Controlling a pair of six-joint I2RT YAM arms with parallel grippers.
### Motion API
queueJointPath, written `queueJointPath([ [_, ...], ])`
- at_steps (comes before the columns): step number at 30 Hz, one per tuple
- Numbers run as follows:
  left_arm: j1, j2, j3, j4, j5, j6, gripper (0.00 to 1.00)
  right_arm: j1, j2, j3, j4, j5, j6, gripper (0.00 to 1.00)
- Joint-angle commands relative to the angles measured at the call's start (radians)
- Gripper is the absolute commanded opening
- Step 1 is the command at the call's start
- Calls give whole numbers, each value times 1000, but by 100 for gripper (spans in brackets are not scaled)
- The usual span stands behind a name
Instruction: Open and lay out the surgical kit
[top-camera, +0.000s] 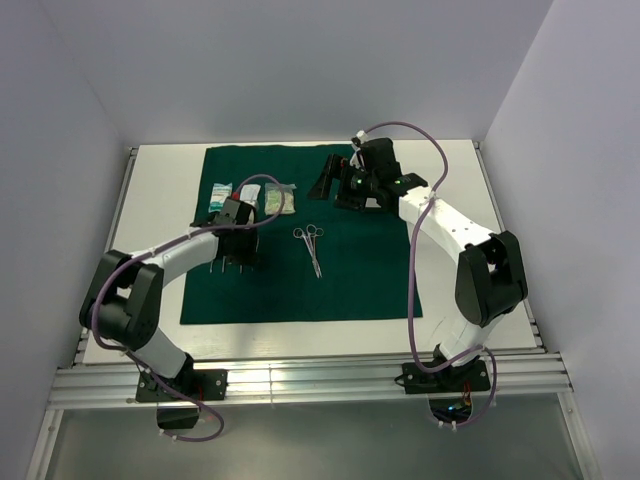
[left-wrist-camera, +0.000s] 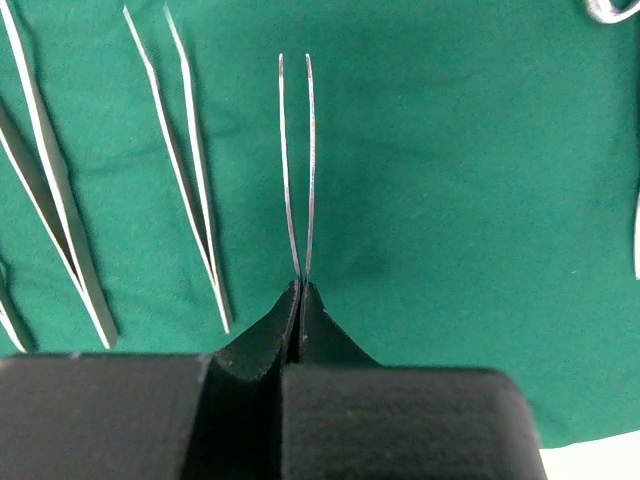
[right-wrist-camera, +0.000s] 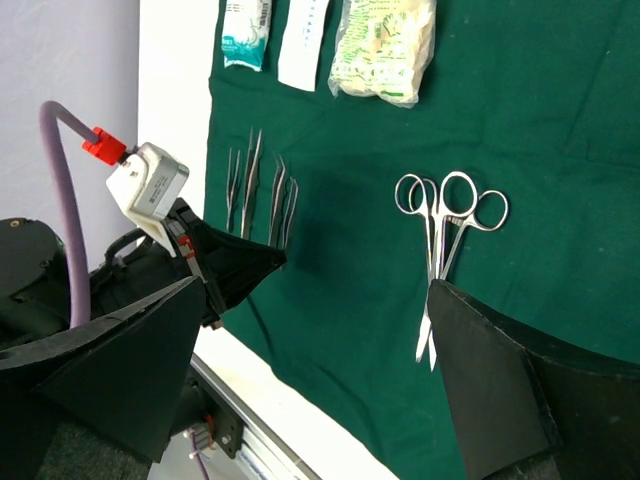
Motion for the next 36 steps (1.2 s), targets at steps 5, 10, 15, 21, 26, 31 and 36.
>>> queueJointPath([
  [5,2,46,82,-6,21,-23,0,-6,1,37,6,3,-14,100],
  [10,2,78,97,-26,11,-44,0,-6,1,39,3,4,-15,100],
  [15,1,70,91,-26,11,-57,0,-7,-3,33,4,6,-17,100],
  [21,1,73,79,-25,11,-58,0,-6,5,39,3,1,-14,100],
  [26,-1,73,74,-26,11,-63,0,-7,6,42,3,3,-15,100],
  [31,-2,72,64,-25,9,-63,0,-7,8,39,3,1,-15,100],
  [36,-2,76,68,-26,11,-64,7,-7,14,43,3,-3,-14,100],
])
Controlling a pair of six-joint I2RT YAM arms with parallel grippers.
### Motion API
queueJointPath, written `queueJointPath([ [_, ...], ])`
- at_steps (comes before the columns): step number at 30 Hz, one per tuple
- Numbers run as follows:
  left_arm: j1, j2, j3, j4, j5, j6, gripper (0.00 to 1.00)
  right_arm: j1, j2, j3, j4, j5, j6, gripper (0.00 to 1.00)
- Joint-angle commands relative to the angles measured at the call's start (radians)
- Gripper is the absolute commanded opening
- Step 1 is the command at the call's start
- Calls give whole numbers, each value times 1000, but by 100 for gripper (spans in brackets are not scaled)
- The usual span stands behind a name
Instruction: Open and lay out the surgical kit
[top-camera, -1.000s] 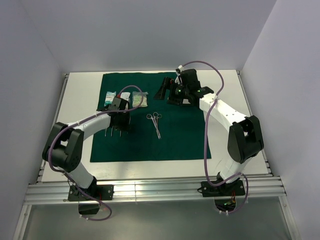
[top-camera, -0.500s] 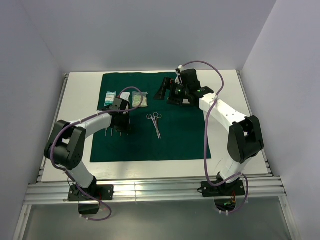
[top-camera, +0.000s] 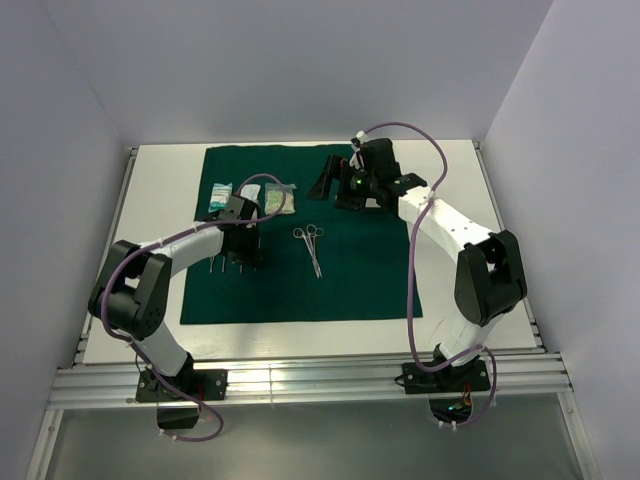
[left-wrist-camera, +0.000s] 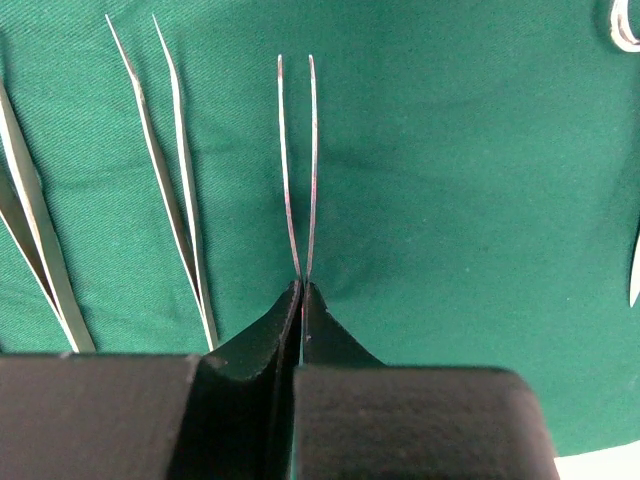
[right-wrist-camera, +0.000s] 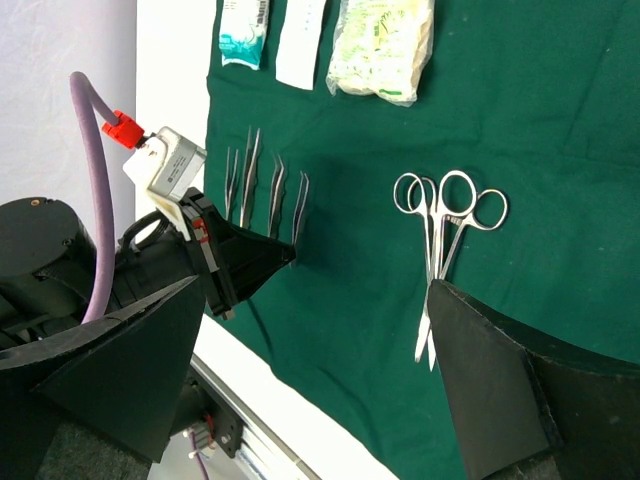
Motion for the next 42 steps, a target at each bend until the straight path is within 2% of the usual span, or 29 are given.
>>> queueJointPath([
  [1,-2,-1,9,1,2,-17,8,-4,7,45,3,-2,-15,100],
  [4,-2,2,9,-2,3,-14,13,-4,12,47,3,-2,-14,100],
  [13,-2,13,20,-12,3,-12,16,-4,16,56,0,-7,-17,100],
  [19,-22,-28,52,-14,3,0,27,-4,12,47,3,-2,-26,100],
  [22,-42,-55,95,-28,-46,15,32,-4,6,33,6,4,-37,100],
  [31,-51,-174,221,-9,-132,64,32,-12,-45,-21,5,62,-124,98],
  [37,-50,-308,193,98,-116,118,31,8,-14,-59,-72,119,-201,72],
  [38,-47,-331,171,107,-119,117,31,25,4,-58,-81,125,-208,64],
  [40,-36,-344,149,119,-116,95,30,46,24,-49,-87,140,-216,56],
  [41,-22,-349,132,116,-112,85,29,60,51,-36,-93,151,-224,47],
  [42,-11,-349,127,115,-97,69,29,86,65,-23,-113,169,-227,43],
])
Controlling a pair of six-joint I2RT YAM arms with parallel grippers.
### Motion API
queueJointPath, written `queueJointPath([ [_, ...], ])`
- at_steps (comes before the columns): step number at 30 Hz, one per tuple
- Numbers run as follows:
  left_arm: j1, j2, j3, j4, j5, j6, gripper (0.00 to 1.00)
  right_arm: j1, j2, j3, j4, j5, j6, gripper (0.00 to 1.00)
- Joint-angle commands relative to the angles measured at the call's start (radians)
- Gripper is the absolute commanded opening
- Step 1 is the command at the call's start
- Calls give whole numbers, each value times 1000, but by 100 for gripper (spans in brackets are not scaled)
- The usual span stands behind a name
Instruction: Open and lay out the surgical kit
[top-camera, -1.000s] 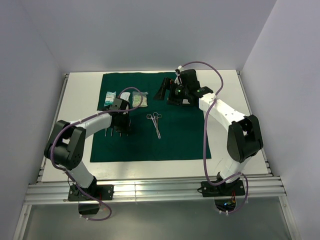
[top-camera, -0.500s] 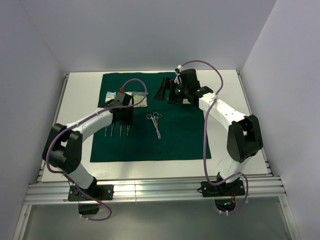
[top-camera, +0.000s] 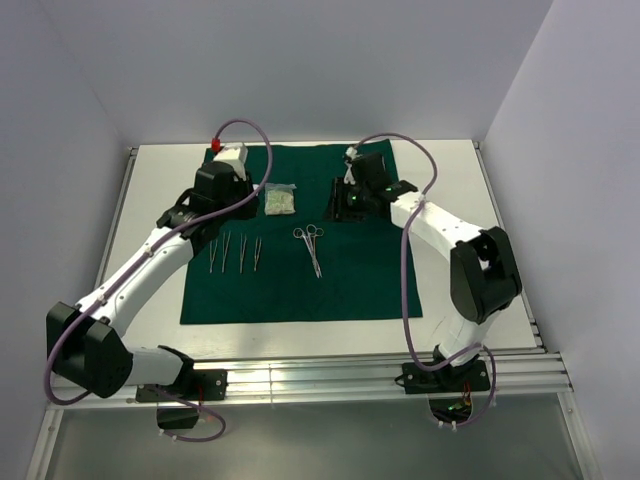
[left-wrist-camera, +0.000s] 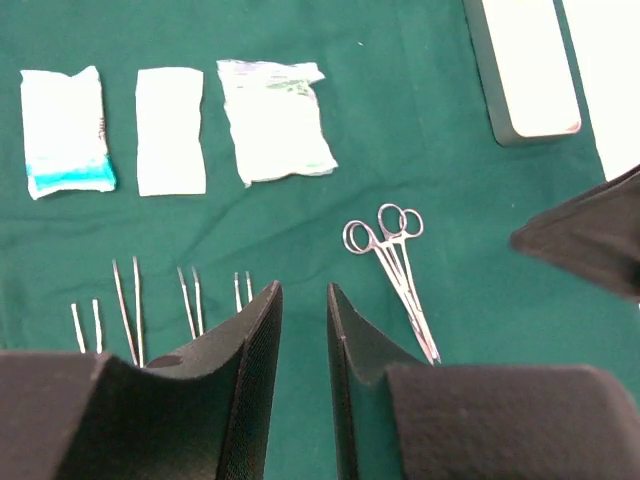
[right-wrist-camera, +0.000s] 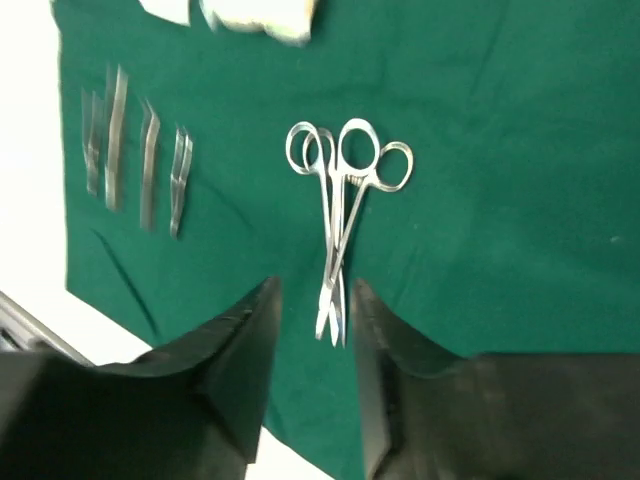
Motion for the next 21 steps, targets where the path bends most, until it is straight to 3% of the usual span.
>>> queueJointPath([
  [1,35,-11,-38,19,21,-18,28,68,62,60,-55,59,-46,40],
  [3,58,3,-29,2,49,-29,26,97,108,74,-79,71,-51,34],
  [7,69,9,-19,0,50,-46,26,124,142,52,-98,38,-31,33],
  [14,94,20,-15,3,55,-57,27,167,188,57,-135,39,-29,58],
  [21,103,23,-12,0,69,-68,27,174,271,129,-187,65,-25,58],
])
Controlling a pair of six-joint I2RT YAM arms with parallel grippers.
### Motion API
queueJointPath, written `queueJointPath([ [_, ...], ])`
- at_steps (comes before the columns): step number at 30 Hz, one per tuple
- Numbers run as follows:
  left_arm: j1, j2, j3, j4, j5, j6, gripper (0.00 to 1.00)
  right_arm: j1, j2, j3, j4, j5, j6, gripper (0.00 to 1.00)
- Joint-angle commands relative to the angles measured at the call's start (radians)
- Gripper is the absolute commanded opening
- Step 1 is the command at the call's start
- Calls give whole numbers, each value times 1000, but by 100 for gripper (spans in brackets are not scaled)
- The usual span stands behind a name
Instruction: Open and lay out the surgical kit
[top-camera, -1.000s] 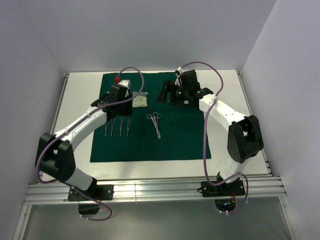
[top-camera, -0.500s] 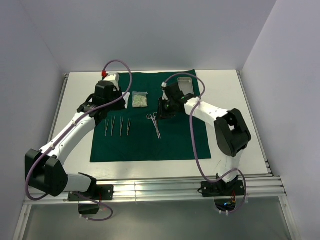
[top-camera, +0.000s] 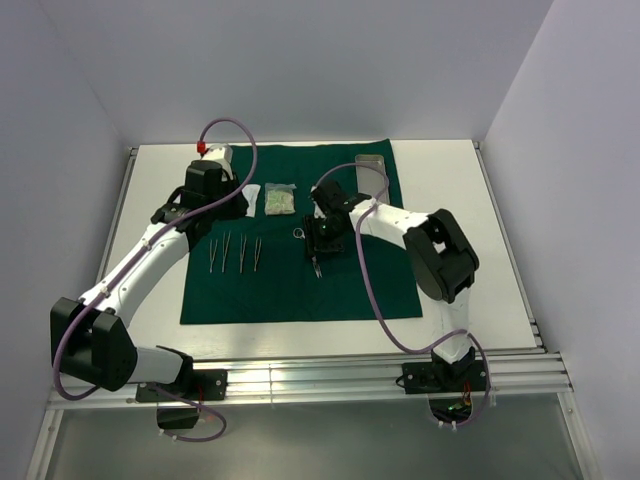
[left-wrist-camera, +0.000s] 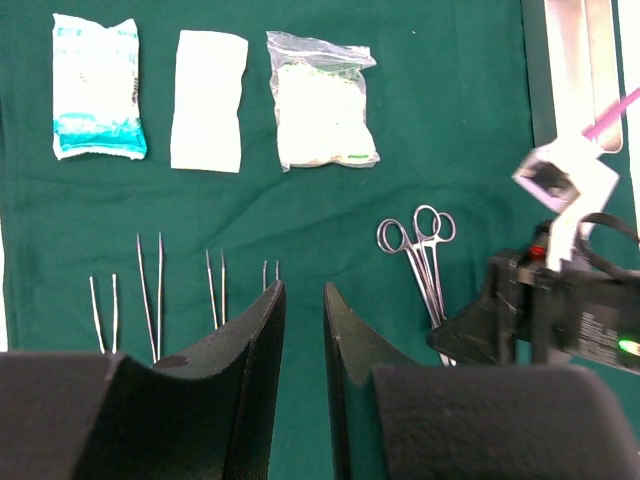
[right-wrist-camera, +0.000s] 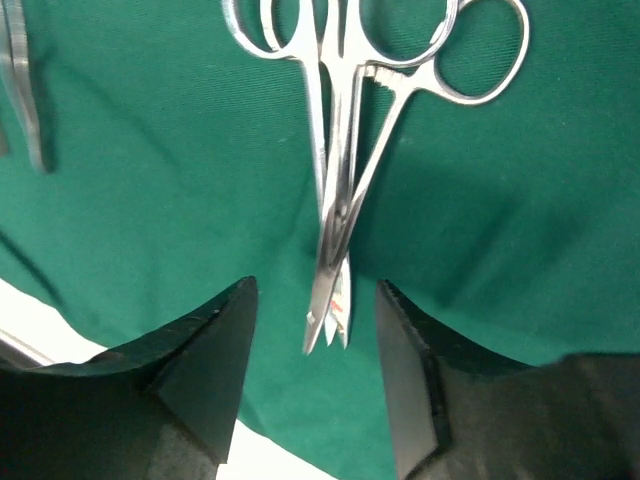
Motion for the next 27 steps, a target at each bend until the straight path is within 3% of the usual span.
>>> queueJointPath([
  [1,4,4,14,10,20,-14,27,6,30,55,-38,32,0,57],
  [9,9,7,8,12,25,-17,27,6,62,77,-55,37,9,43],
  [21,10,13,6,4,31,-12,28,-31,19,68,-24,-80,33,11],
  [27,10,17,7,3,37,-14,28,-90,-41,20,32,-179,64,8],
])
